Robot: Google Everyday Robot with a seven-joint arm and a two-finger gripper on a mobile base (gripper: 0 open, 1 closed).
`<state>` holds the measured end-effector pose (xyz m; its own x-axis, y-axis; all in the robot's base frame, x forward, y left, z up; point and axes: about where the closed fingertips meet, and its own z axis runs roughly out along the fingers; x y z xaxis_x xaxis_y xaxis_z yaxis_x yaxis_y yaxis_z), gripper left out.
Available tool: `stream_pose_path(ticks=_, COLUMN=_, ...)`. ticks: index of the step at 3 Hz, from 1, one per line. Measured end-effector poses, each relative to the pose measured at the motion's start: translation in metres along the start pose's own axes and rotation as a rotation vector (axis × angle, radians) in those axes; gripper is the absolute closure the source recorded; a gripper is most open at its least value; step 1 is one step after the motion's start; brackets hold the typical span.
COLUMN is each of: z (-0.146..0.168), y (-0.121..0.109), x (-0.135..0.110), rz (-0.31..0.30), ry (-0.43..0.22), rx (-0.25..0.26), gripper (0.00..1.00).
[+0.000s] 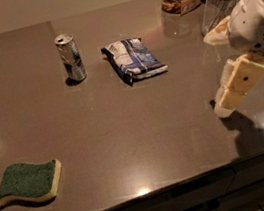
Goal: Move sponge near redbull can
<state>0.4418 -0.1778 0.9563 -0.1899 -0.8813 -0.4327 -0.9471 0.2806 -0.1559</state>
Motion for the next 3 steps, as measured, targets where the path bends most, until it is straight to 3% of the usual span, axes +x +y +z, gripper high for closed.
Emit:
stream_pose_path(ticks=2, z=0.036, y=0.020, x=-0.019, rz=0.012, ry=-0.180, rx=-0.106, gripper=0.00)
stream_pose_path(ticks=3, z=0.039, y=0.022, x=-0.022, rz=0.008, ry=-0.198, rx=-0.118, gripper=0.00)
